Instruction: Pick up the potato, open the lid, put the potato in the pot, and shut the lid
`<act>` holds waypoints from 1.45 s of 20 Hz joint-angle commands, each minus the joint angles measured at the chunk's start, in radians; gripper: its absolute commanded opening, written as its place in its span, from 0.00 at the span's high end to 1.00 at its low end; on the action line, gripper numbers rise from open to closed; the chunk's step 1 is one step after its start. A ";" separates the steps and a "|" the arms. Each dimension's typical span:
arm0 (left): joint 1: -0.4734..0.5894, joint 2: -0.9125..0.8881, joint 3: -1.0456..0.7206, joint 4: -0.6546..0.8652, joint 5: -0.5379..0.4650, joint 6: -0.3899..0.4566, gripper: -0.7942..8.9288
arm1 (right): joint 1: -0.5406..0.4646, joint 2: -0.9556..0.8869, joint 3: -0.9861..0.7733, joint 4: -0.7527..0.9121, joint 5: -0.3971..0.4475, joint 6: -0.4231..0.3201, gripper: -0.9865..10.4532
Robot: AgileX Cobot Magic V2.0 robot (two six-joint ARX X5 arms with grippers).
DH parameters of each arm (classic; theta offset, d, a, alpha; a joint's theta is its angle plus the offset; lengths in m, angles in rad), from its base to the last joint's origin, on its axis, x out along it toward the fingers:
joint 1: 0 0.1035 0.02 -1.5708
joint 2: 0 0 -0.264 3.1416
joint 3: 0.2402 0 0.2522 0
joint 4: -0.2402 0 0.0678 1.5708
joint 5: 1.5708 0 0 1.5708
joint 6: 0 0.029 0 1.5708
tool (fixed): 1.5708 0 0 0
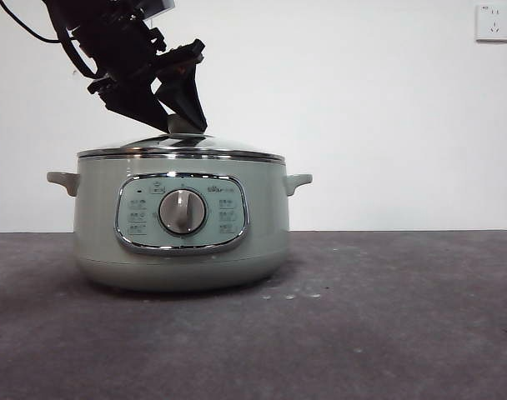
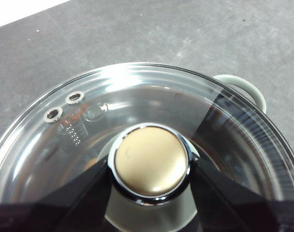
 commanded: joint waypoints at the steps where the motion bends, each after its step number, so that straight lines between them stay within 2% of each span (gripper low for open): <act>1: -0.002 0.002 0.003 -0.018 0.005 0.004 0.79 | 0.001 -0.002 -0.008 -0.024 0.001 0.008 0.48; 3: 0.000 0.002 0.004 -0.014 0.005 0.004 0.57 | 0.001 -0.002 -0.008 -0.024 0.001 0.008 0.48; 4: 0.000 0.002 0.004 -0.014 0.005 0.004 0.54 | 0.001 -0.002 -0.008 -0.024 0.001 0.008 0.48; 8: 0.000 0.002 0.026 -0.031 0.005 0.003 0.53 | 0.001 -0.002 -0.008 -0.024 0.001 0.008 0.48; 12: 0.000 0.002 0.122 -0.132 0.005 0.004 0.53 | 0.001 -0.002 -0.008 -0.024 0.001 0.008 0.48; 14: 0.000 0.001 0.185 -0.218 0.006 0.004 0.53 | 0.001 -0.002 -0.008 -0.024 0.001 0.008 0.48; 18: 0.000 -0.028 0.309 -0.484 0.009 0.005 0.53 | 0.001 -0.002 -0.008 -0.024 0.002 0.007 0.48; 29: -0.003 -0.408 0.320 -0.924 0.013 0.000 0.53 | 0.001 -0.002 -0.008 -0.024 0.016 0.006 0.48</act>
